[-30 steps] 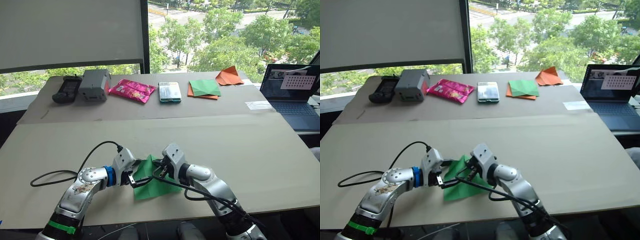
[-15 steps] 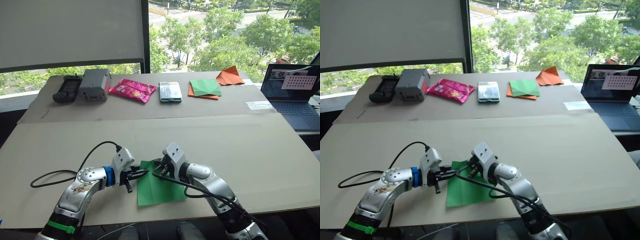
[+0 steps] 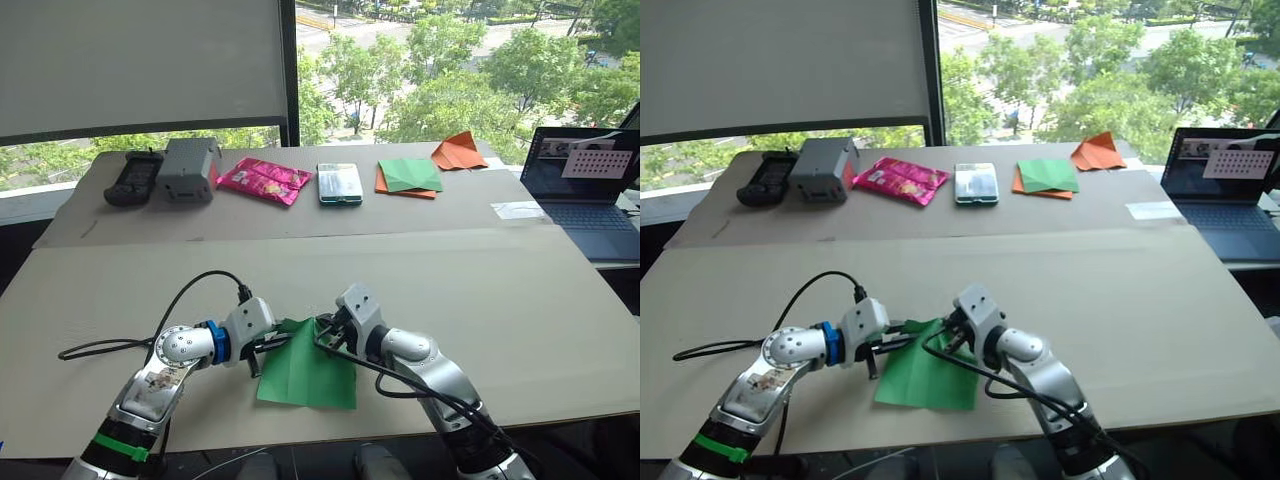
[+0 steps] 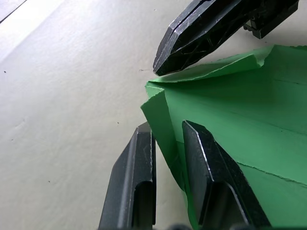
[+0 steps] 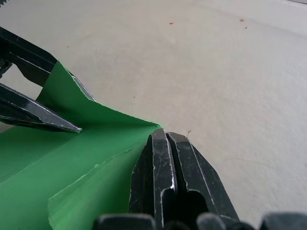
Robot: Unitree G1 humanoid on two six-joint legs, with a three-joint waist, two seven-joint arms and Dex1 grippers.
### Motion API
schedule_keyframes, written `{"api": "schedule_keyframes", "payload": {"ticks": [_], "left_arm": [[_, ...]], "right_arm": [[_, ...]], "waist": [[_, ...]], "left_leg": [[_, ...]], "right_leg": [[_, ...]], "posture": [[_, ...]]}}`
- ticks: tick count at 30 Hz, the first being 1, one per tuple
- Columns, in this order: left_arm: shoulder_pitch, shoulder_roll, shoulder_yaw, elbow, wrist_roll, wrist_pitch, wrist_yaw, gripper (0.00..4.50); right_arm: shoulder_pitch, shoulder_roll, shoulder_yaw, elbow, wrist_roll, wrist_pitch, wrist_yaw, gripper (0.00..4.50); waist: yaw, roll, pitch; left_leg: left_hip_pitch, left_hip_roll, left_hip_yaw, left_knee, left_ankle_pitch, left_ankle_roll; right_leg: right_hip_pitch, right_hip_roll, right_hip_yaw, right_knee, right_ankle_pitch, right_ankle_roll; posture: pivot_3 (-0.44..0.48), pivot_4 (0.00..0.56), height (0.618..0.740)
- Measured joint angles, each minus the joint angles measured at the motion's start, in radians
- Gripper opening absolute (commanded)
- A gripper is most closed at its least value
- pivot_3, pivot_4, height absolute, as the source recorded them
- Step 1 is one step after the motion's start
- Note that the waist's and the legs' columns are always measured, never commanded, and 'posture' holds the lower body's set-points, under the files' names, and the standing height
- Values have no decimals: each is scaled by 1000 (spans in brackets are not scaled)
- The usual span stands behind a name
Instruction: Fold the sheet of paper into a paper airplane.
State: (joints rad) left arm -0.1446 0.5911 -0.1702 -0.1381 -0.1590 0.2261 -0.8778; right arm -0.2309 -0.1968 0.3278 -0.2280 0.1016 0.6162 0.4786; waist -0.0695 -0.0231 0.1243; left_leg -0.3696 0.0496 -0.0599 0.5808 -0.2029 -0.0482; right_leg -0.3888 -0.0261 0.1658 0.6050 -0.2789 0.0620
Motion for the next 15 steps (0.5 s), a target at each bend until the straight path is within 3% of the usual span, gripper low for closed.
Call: {"api": "schedule_keyframes", "payload": {"ticks": [15], "left_arm": [[3, -59, 100, -6, -164, 141, 19, 964]], "right_arm": [[90, -25, 36, -82, -3, 25, -8, 0]], "waist": [[-1, -1, 0]], "left_leg": [[0, 0, 0, 0, 0, 0]], "right_leg": [[0, 0, 0, 0, 0, 0]], "posture": [[0, 150, 740]]}}
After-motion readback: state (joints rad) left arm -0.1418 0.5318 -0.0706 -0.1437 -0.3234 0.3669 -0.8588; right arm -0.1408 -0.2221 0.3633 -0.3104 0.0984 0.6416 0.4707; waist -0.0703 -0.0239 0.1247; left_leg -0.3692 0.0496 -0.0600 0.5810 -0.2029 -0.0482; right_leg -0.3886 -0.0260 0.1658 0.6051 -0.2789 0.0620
